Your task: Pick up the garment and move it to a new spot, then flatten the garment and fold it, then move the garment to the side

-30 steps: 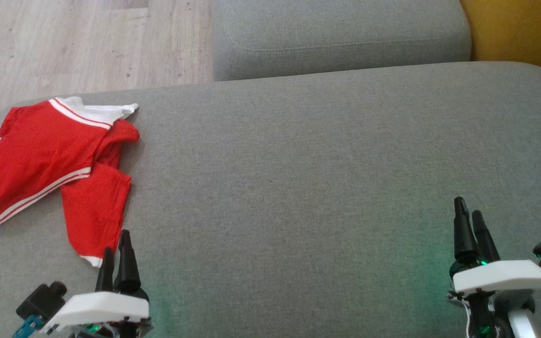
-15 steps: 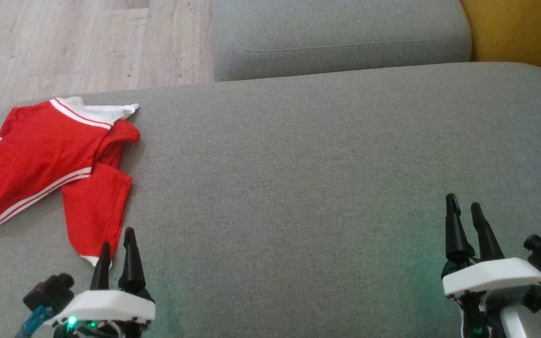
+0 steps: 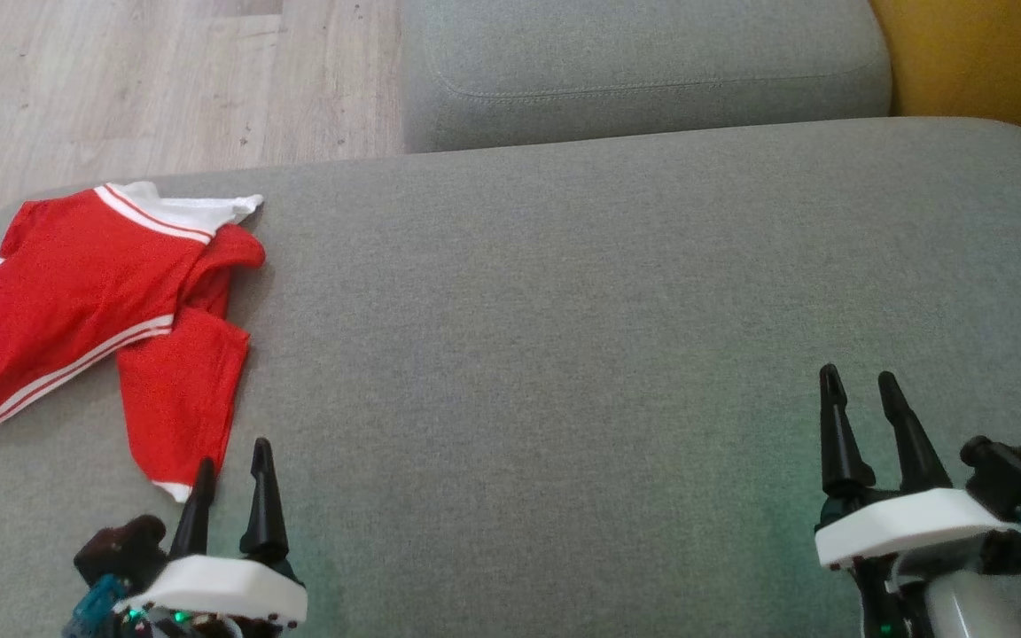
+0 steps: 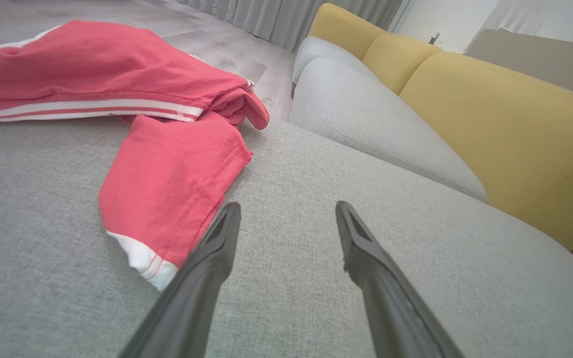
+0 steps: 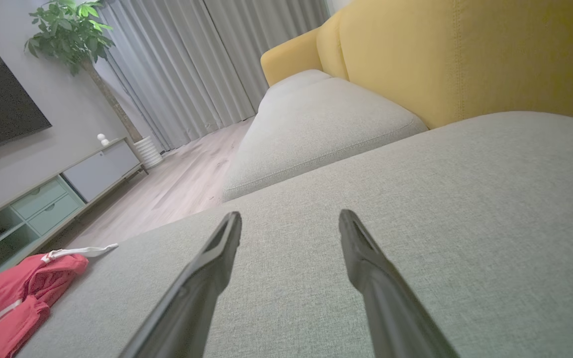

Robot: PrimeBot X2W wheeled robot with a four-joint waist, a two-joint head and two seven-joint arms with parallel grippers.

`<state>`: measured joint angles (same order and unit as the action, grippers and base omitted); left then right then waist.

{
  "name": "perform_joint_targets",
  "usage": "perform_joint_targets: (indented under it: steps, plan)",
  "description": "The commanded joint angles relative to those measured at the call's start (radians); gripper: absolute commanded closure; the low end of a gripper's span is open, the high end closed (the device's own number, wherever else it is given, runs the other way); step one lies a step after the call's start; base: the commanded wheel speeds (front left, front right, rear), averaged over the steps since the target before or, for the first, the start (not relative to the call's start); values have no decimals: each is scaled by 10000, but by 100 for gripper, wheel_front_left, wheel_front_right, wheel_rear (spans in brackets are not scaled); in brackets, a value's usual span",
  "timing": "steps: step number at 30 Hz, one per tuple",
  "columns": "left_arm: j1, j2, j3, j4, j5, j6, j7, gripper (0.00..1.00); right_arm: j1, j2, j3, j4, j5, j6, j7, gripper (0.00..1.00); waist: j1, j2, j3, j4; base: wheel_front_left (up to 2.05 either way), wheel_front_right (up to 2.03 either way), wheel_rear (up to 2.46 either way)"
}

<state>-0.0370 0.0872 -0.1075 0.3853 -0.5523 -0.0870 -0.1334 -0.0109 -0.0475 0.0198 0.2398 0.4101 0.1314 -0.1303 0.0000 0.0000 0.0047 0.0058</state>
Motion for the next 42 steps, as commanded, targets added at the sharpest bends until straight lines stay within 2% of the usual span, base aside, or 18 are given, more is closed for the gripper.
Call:
perform_joint_targets:
  steps: [1,19,40,42]
  plan:
    - [-561,219,127,-214,319,67,-141,0,-528,-200,197,-342,-349,-5,-162,0,0,0,-2,6,0,0,0]
    - [-643,347,181,36,2298,284,-668,0,-502,-214,108,-19,-2317,-6,-694,0,0,0,26,50,0,0,0]
    - [-619,347,644,805,4329,210,-1282,0,-530,-82,-364,490,-3861,-7,-1313,0,0,0,-72,220,0,0,0]
    - [-624,305,721,856,4251,184,-1284,0,-525,-77,-396,580,-3776,-7,-1315,0,0,0,-84,234,0,0,0]
